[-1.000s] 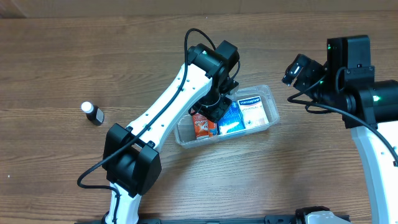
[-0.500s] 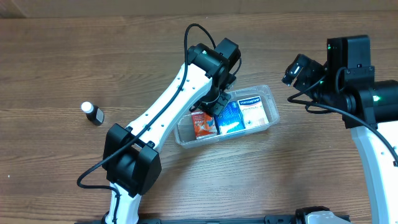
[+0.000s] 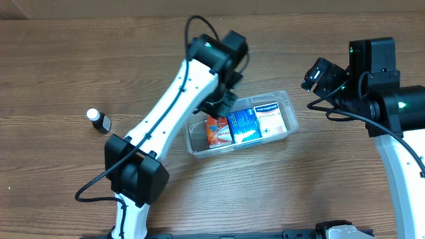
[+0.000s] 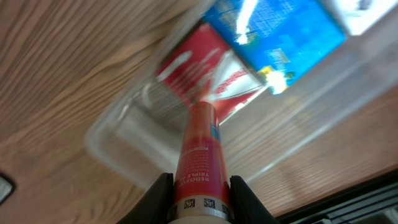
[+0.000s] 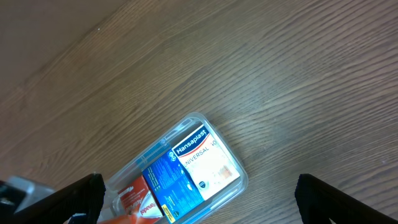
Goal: Pack container
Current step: 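Set the tube upright at the container's left end and release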
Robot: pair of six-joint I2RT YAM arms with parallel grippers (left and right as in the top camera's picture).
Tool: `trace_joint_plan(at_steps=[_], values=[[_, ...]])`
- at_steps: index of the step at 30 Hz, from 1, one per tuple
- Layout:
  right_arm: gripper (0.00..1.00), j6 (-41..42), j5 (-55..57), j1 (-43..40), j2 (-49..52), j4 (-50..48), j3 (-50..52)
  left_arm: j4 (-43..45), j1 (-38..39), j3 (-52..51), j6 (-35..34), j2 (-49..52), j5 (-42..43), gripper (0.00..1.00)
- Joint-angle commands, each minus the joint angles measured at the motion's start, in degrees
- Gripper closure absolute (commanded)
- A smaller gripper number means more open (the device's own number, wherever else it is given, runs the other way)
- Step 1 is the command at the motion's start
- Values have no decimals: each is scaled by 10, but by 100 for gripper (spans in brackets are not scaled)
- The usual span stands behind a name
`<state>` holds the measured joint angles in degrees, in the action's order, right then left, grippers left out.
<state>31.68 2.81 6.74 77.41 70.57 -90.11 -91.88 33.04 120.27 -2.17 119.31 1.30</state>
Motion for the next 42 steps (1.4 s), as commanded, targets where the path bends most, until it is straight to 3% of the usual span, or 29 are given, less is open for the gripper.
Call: trace_joint_plan(at_steps=[1,20,25,27,30,31,42], values=[[0,0,-1,-2,-4,-2,-9,0,-44,11,-21,5,-17,91],[0,0,-1,-2,-4,-2,-9,171,-75,-122,5,6,-20,92],[0,0,-1,-2,-4,-2,-9,181,-75,-124,6,6,-79,90],[0,0,-1,-2,-4,-2,-9,182,-75,-124,7,6,-77,84],[0,0,-1,-2,-4,-2,-9,182,-75,-124,7,6,-70,59],[0,0,-1,-2,-4,-2,-9,182,-75,-124,7,6,-69,55],[0,0,-1,-2,-4,-2,-9,150,-75,-101,-7,2,-43,50]])
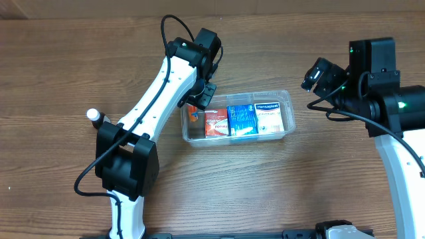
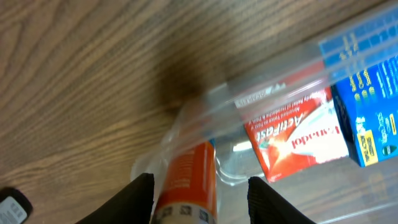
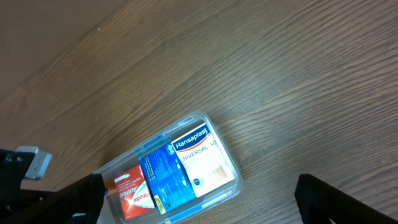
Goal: Pack container
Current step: 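Set the tube upright at the container's left end and release, then move the left gripper left and grasp the white-capped dark bottle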
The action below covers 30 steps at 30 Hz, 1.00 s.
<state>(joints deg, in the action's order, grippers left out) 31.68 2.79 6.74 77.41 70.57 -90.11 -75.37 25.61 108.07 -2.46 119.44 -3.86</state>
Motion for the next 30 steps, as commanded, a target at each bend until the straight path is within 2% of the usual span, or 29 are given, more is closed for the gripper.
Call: trace_joint_plan(at_steps=[1,9,13,16,21,24,27,30], values=[[0,0,-1,-2,-4,-2,-9,-21,-2,30,-5,-5,2,49],[0,0,-1,-2,-4,-2,-9,-91,-40,128,-50,-89,-42,37],[0,0,-1,-2,-4,-2,-9,-158,-112,130,-96,-143,-75,37],[0,0,-1,-2,-4,-2,-9,-215,-181,129,-100,-150,-70,37],[0,0,-1,-2,-4,-2,-9,-196,-316,91,-100,-147,-18,32],[0,0,-1,-2,-4,-2,-9,-174,-379,49,-99,-146,-1,33],[0,0,-1,-2,-4,-2,-9,-150,-402,-5,-74,-146,-1,37],[0,0,-1,-2,-4,-2,-9,-93,-404,-68,-64,-146,-8,30]])
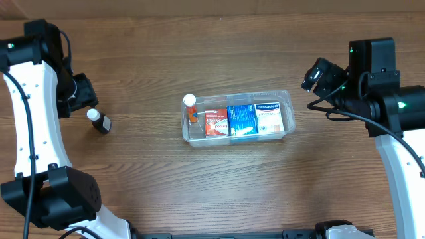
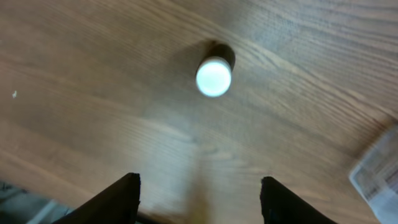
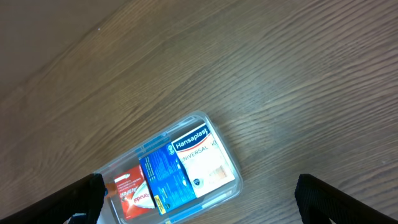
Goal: Pack container
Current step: 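Move the left gripper left and grasp the white-capped dark bottle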
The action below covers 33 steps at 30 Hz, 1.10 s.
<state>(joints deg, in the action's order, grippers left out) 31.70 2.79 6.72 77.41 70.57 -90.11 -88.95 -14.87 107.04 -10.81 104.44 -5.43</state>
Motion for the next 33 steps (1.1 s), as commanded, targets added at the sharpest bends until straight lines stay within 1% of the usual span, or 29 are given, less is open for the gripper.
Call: trace_joint_plan(at_steps=[1,4,6,8,12,14,16,18,26,30,33], values=[[0,0,-1,-2,-4,-2,-9,65,0,-76,20,4,9,30],[0,0,-1,-2,-4,-2,-9,120,-5,-122,35,4,27,29],[0,0,-1,-2,-4,-2,-9,146,-6,-146,38,4,20,27],[0,0,-1,-2,-4,-2,-9,183,-8,-178,55,5,23,26],[0,0,-1,-2,-4,-2,-9,231,-10,-210,61,5,25,27],[0,0,-1,-2,-4,-2,-9,240,-10,-211,61,5,24,30],[0,0,-1,-2,-4,-2,-9,251,-10,-211,61,5,24,38],[0,0,-1,-2,-4,-2,-9,254,-10,-211,61,5,23,43],[0,0,-1,-2,-4,-2,-9,248,-11,-212,61,37,23,43],[0,0,-1,-2,-4,-2,-9,247,-14,-212,62,40,22,49],[0,0,-1,-2,-4,-2,-9,252,-23,-212,63,41,20,51]])
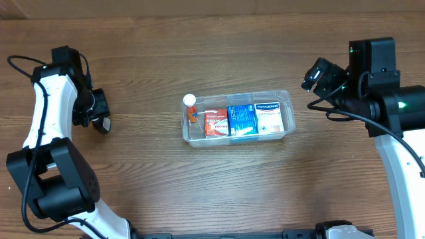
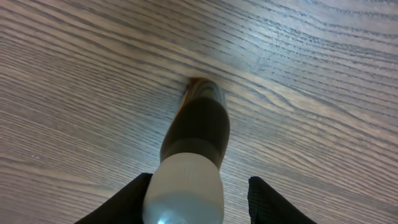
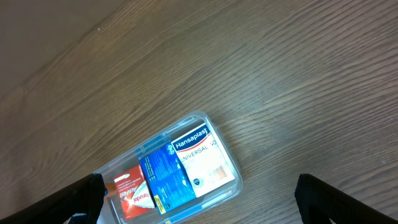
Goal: Pack container
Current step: 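Move the left gripper left and grasp the white-capped dark bottle, then carry the dark bottle right over the container's left end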
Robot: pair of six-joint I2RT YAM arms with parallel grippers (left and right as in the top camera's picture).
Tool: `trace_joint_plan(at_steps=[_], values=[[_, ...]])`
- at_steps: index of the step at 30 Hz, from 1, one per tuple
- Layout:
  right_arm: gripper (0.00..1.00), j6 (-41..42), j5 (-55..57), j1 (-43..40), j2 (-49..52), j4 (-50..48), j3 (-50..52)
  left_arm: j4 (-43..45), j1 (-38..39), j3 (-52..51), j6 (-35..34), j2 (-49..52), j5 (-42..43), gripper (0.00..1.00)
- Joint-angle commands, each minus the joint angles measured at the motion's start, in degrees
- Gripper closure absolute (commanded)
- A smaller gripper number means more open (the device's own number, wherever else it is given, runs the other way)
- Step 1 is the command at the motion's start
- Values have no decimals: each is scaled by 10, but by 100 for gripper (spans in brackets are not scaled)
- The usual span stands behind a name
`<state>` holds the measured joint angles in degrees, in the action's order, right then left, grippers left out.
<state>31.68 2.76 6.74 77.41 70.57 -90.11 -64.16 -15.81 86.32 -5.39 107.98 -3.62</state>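
Observation:
A clear plastic container point(image 1: 287, 130) at the table's middle holds a red box point(image 1: 216, 123), a blue box point(image 1: 242, 121) and a white Hansaplast box point(image 1: 270, 116). An orange tube point(image 1: 190, 106) with a white cap stands upright in its left end. At far left a small dark bottle point(image 2: 199, 130) with a white cap stands between the fingers of my left gripper point(image 2: 199, 190), which is open with a gap on the right side. My right gripper point(image 3: 199, 202) hangs wide open, high above the container point(image 3: 231, 185).
The bottle point(image 1: 103, 125) is mostly hidden under the left gripper point(image 1: 98, 111) in the overhead view. The right arm point(image 1: 372, 86) stands at the table's right side. Bare wood surrounds the container.
My left gripper was high above the bottle, looking down on its cap. Now it is low, with its fingers on either side of the bottle. The right arm and container are unchanged.
My left gripper held the orange tube over the container's left end. Then the tube was down in that end with the fingers apart. Later the tube stood alone in the container and the left arm was at the far left over the bottle, which it now straddles.

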Motion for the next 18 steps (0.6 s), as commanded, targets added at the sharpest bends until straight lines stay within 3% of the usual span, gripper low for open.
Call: trace_joint_plan(at_steps=[1,6,9,13,18], values=[[0,0,0,-2,-4,-2,-9,5,-15,-5,10,6,2,54],[0,0,0,-2,-4,-2,-9,2,-24,-5,10,6,5,70],[0,0,0,-2,-4,-2,-9,-2,-24,-2,26,5,48,81],[0,0,0,-2,-4,-2,-9,-57,-14,54,26,4,68,95],[0,0,0,-2,-4,-2,-9,-148,36,185,57,-24,113,95]])
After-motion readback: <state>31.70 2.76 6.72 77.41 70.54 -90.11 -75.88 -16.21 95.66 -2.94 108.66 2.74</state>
